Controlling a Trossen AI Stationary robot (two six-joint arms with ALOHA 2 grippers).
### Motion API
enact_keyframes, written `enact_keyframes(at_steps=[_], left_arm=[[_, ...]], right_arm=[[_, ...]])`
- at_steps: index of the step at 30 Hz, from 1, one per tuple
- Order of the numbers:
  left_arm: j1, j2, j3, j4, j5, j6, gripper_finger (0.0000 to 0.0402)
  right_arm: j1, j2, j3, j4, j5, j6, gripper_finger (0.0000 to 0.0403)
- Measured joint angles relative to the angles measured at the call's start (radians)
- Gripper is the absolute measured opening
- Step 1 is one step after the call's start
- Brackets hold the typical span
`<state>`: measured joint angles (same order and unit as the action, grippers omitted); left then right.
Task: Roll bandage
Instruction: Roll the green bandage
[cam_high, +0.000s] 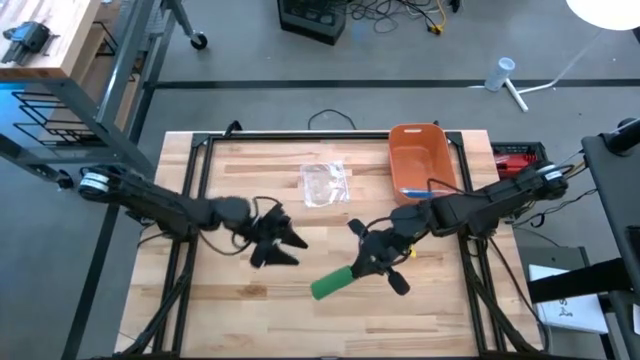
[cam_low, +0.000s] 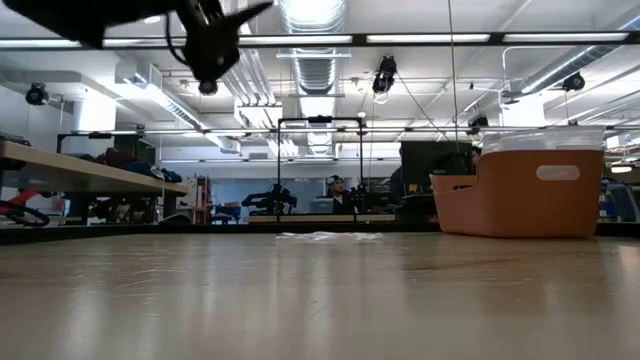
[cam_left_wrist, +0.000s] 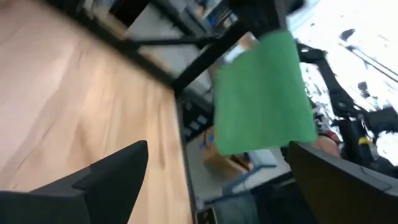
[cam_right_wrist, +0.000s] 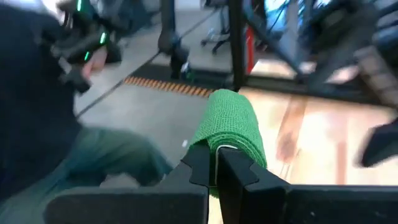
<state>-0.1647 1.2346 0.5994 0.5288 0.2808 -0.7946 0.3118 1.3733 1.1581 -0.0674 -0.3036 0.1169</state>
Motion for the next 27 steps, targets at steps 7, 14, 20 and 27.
enact_keyframes(at_steps=[7, 14, 20, 27], left_arm=[[-0.199, 0.024, -0.061, 0.341, -0.388, 0.299, 0.0375], [-0.237, 0.083, 0.054, 0.350, -0.536, 0.578, 0.0370], [-0.238, 0.087, 0.169, 0.161, -0.600, 0.720, 0.0369], [-0.234, 0.093, 0.261, 0.080, -0.720, 0.866, 0.0367]], right_arm=[[0.000, -0.068, 0.015, 0.071, 0.206, -0.032, 0.0002], [0.000, -0.076, 0.011, 0.158, 0.281, -0.092, 0.0002], [0.000, -0.083, 0.011, 0.168, 0.342, -0.132, 0.0002], [0.000, -0.090, 0.012, 0.185, 0.341, -0.184, 0.0003]])
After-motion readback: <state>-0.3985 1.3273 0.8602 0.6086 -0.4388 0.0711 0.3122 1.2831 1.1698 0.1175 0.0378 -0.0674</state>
